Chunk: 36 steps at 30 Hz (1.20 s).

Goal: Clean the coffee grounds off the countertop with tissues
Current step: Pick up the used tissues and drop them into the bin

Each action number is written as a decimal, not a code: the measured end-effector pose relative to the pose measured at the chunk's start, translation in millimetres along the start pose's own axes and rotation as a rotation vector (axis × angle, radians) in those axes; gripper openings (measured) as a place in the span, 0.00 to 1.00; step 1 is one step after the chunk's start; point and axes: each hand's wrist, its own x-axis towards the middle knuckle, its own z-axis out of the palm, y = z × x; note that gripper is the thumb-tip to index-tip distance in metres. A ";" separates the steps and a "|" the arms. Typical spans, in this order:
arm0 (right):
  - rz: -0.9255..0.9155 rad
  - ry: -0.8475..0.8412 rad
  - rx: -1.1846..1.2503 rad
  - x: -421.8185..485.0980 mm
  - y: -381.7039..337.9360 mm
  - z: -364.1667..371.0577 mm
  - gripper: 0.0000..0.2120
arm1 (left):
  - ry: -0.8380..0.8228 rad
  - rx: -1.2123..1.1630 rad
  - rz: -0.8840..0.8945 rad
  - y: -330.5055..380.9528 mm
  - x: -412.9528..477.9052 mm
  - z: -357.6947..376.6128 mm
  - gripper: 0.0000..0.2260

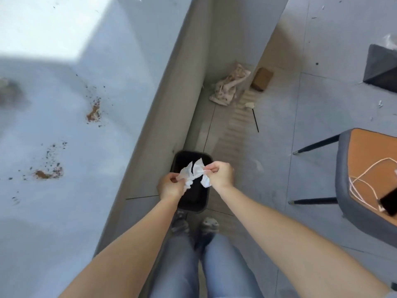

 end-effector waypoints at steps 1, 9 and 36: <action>0.002 -0.006 -0.013 6.8 10.1 7.0 0.05 | -0.002 0.006 -0.023 -9.3 9.8 7.1 0.05; 0.074 -0.077 -0.100 58.4 78.8 66.0 0.14 | -0.131 -0.108 -0.230 -82.6 68.5 43.8 0.13; -0.525 -0.058 -0.405 -26.3 -132.8 -50.2 0.26 | -0.138 0.633 0.662 121.1 -52.9 -67.1 0.30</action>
